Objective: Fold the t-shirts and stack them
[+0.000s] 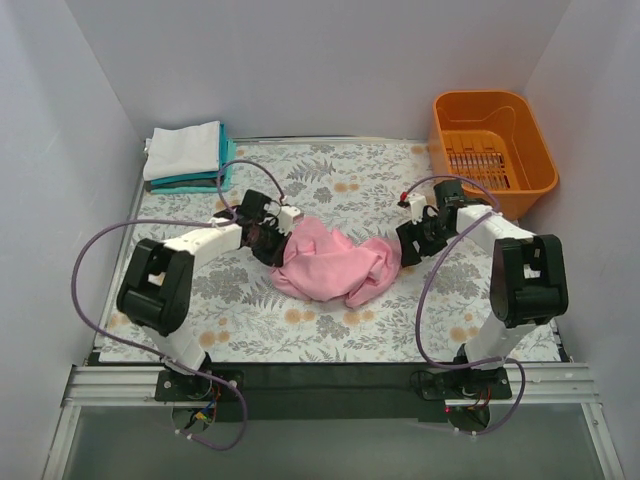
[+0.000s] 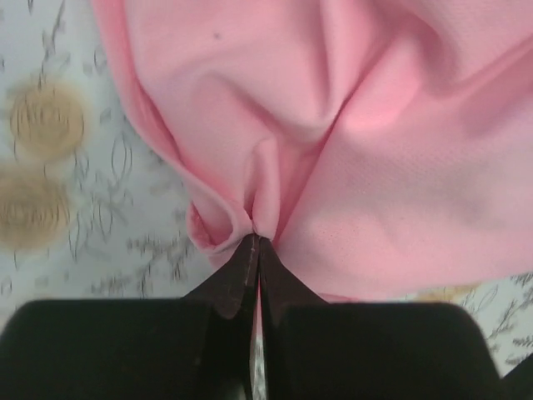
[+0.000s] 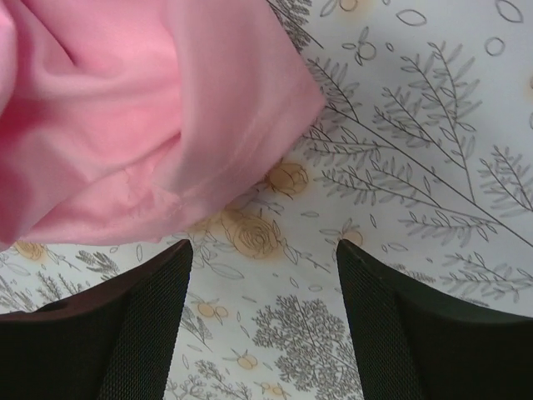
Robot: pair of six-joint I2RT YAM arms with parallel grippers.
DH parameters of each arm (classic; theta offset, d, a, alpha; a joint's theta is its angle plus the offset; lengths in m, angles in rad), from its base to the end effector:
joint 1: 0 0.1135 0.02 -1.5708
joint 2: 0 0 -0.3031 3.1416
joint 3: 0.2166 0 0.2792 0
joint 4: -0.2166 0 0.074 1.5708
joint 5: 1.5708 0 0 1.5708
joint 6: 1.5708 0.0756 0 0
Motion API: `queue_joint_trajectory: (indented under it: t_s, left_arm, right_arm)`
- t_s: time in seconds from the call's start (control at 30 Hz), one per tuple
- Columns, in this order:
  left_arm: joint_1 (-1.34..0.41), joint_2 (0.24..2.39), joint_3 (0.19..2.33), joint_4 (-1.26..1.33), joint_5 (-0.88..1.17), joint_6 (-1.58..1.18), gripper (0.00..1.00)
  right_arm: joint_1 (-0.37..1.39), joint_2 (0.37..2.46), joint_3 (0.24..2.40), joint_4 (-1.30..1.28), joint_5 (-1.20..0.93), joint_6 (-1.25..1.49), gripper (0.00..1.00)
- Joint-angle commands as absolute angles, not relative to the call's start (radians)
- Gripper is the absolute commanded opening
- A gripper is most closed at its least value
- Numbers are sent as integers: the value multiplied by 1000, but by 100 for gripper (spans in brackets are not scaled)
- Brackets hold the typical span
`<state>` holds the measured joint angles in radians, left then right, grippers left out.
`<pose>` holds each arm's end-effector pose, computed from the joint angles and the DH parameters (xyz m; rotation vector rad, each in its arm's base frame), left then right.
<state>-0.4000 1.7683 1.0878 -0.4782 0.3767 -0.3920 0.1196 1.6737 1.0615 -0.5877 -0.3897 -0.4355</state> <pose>0.3456 -0.1763 0.1536 0.1236 2.8178 -0.7228 0.3549 0.0716 0.1733 -0.8307 2.5532 0.4437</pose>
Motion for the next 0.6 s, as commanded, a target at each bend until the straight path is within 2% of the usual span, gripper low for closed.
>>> queue_joint_trajectory:
  t_s: [0.0, 0.07, 0.1, 0.2, 0.33, 0.57]
  left_arm:
    - [-384, 1582, 970, -512, 292, -330, 1]
    - [-350, 1546, 968, -522, 301, -330, 14]
    - [-336, 1536, 991, -532, 342, -342, 32]
    - [-276, 1542, 1057, -543, 403, -386, 45]
    - [-256, 1626, 1185, -512, 417, -440, 48]
    - [-265, 1905, 1402, -442, 436, -538, 55]
  right_arm:
    - [155, 1710, 1060, -520, -367, -388, 64]
    - [156, 1717, 1061, -511, -382, -376, 64]
    - [156, 1717, 1066, -506, -388, -370, 64]
    - [158, 1721, 1106, -499, -413, -351, 64]
    - [164, 1775, 1184, -499, -433, -312, 63]
    - [187, 1859, 1233, -451, -436, -244, 61]
